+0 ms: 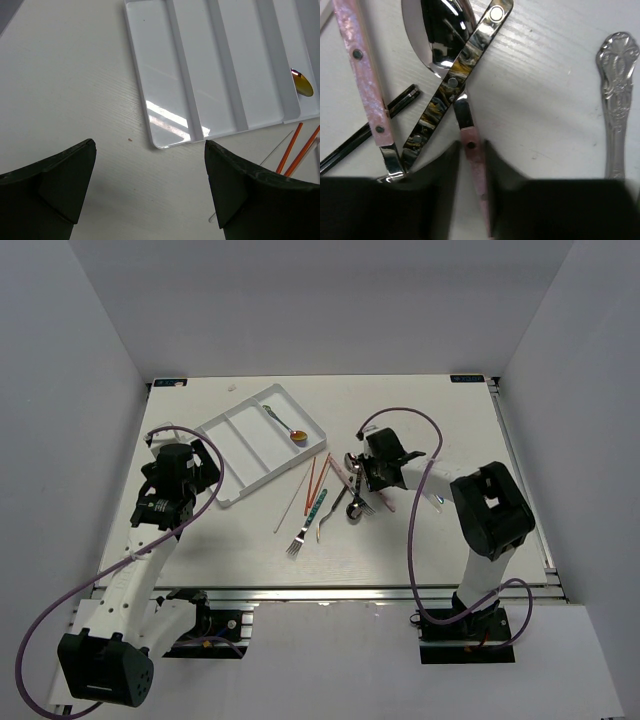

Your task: Sort the eating utensils into containers

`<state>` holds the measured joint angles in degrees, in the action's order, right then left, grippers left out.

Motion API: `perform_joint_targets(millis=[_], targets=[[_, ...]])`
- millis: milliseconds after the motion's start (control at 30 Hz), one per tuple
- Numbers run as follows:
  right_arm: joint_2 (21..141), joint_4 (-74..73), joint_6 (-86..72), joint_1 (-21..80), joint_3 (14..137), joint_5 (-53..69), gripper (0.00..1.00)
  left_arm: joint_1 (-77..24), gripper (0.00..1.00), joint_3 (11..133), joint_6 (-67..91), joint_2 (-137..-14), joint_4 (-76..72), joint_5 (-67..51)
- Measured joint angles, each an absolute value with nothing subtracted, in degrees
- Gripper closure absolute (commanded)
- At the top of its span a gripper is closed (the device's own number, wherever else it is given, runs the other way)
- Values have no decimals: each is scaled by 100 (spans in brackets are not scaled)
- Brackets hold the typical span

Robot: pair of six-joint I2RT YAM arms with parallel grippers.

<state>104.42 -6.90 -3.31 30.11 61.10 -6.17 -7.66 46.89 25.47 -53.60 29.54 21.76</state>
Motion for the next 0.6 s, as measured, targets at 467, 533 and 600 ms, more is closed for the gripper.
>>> perform_joint_targets(millis=[467, 533, 600], targets=[[10106, -1203, -167, 3413, 6219, -3297, 100, -764, 2, 4689, 2547, -5360, 2952, 2156], [9988, -1184, 30, 3583, 6237, -3964, 100, -764, 2, 4689, 2547, -5360, 2952, 2156], [9946, -1151, 224, 3732, 6300, -4547, 100, -764, 2, 4689, 2547, -5360, 2952, 2158]])
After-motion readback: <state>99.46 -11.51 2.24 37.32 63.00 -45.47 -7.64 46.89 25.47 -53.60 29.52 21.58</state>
